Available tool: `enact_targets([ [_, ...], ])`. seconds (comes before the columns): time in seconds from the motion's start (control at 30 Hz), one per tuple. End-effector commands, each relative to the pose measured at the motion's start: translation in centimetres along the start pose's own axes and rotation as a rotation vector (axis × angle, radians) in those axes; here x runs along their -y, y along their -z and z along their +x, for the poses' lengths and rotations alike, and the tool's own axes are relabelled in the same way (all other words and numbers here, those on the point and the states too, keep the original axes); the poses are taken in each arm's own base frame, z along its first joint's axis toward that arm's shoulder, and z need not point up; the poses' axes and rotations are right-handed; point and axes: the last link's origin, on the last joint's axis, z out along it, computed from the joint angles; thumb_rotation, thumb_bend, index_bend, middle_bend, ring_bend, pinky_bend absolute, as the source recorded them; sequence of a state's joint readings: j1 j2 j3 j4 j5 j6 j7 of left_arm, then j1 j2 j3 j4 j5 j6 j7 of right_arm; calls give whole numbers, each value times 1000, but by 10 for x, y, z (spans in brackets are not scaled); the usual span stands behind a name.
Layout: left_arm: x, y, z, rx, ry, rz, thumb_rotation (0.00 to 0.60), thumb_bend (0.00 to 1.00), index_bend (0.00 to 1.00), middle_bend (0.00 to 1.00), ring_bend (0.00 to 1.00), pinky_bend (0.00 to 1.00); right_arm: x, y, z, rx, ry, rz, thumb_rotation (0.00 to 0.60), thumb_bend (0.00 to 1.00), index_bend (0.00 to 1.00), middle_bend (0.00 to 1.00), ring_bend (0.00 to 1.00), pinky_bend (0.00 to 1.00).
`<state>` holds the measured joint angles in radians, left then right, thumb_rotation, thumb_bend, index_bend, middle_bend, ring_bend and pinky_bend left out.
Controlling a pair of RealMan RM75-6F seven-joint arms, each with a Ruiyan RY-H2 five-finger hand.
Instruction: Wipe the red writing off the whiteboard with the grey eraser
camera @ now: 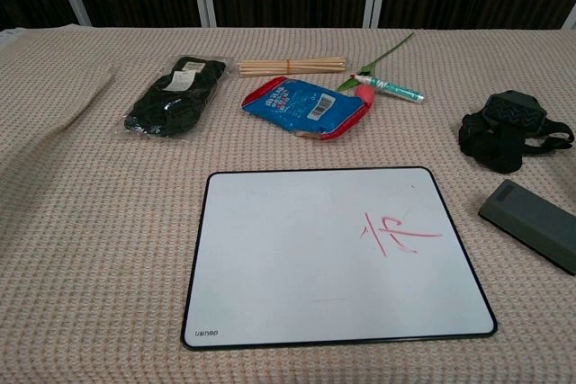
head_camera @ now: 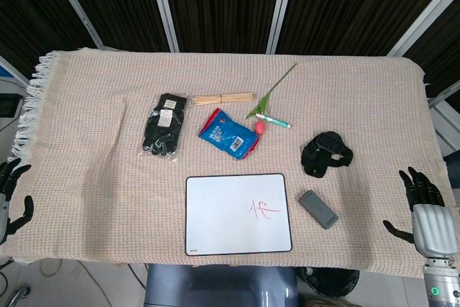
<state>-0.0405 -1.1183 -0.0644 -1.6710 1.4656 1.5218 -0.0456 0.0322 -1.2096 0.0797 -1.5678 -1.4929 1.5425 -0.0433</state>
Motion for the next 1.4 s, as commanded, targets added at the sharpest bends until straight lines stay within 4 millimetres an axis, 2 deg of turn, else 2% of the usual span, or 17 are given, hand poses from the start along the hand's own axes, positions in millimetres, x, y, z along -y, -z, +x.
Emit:
enact_targets([
  [0.03,-1,2,0,-4,-3,-3,600,558,161,46,0,75,0,0,0,4,-1,3,600,102,0,0,21,142],
  [0.63,1,4,3,-11,2,11,600,558,161,46,1,75,0,0,3,11,-29,10,600,100,0,0,21,142],
  [0.8,0,4,2,-5,1,12,600,558,161,46,1,75,1,3,3,55,-130,-13,600,95,0,0,21,142],
  [0.93,1,4,2,-5,1,13,600,558,161,46,1,75,-1,1,3,68,-132,-23,600,89,0,0,21,142],
  [1.23,1,5,3,-11,16,21,600,558,161,46,1,75,8,1,-8,140,-190,-18,600,63,0,14,22,142],
  [1.4,1,5,4,-10,19,20,600,558,161,46,1,75,16,-10,-18,193,-230,-28,600,56,0,28,28,142],
])
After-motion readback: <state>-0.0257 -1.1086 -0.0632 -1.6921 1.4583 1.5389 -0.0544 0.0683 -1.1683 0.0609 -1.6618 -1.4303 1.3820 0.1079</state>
